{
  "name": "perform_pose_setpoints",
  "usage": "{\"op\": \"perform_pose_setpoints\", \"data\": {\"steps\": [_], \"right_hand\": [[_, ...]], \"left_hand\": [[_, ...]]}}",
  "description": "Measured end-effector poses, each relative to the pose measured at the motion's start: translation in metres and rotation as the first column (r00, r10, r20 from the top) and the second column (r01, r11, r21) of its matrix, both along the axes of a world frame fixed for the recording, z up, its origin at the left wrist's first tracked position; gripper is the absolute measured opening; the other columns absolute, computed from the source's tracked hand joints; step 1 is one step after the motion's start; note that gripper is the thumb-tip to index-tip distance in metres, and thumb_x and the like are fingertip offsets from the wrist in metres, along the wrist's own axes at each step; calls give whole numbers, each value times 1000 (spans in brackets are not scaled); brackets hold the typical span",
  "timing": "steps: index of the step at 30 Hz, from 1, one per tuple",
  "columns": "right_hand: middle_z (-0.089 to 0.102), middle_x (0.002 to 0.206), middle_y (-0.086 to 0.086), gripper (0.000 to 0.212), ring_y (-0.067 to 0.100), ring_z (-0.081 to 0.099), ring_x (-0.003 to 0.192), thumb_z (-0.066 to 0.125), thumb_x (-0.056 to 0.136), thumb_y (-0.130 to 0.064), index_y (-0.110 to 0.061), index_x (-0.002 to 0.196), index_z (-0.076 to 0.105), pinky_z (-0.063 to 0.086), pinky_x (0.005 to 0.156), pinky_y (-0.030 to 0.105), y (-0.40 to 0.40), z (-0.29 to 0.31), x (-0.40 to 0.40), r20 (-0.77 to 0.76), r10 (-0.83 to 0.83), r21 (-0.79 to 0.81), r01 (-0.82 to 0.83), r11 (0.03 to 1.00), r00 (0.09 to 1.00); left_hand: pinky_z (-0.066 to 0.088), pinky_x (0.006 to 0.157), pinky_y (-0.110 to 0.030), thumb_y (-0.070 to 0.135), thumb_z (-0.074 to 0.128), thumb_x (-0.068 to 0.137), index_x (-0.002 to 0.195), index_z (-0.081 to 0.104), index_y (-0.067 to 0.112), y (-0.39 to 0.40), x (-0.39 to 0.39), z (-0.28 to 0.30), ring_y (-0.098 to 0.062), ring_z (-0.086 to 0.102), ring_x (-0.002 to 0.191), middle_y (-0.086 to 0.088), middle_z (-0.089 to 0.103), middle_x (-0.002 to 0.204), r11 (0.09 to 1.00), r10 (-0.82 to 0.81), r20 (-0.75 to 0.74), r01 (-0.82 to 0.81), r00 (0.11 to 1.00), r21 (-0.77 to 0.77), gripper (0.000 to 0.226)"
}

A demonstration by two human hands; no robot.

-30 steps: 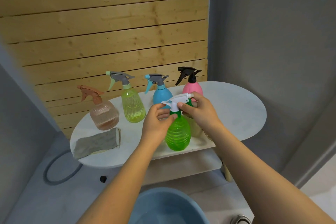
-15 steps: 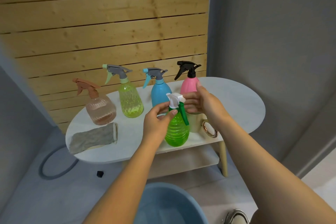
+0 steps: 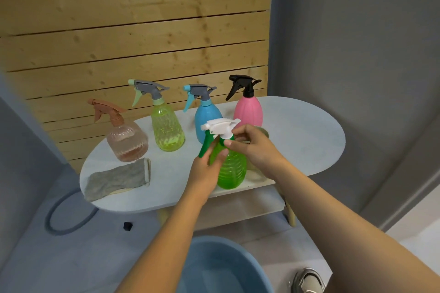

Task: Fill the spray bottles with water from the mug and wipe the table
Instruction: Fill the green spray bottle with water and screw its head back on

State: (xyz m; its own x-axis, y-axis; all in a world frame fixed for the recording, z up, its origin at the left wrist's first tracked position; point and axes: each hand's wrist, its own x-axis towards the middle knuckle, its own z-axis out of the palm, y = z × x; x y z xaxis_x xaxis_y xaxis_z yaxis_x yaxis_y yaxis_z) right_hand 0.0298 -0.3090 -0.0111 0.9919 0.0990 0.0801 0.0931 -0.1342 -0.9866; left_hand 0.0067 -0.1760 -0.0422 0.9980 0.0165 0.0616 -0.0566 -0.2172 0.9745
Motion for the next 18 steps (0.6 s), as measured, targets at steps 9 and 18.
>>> {"op": "perform_pose_setpoints", "data": {"steps": [9, 18], "right_hand": [[62, 106, -9, 34, 7, 56, 101, 60, 89, -15, -23, 123, 58, 44, 89, 22, 12, -4, -13, -119, -61, 238, 88, 967, 991], [64, 108, 3, 30, 16, 60, 105, 75, 77, -18, -21, 101, 58, 50, 94, 35, 13, -10, -5, -48, -99, 122, 104, 987, 994]], "left_hand": [[35, 86, -22, 37, 55, 92, 143, 33, 35, 10, 3, 1, -8, 46, 110, 11, 49, 117, 992, -90, -57, 95, 994, 81, 56], [41, 83, -10, 30, 63, 88, 143, 36, 33, 16, 7, -4, -3, 48, 115, 14, 51, 129, 985, -164, -53, 166, 985, 37, 62]]}}
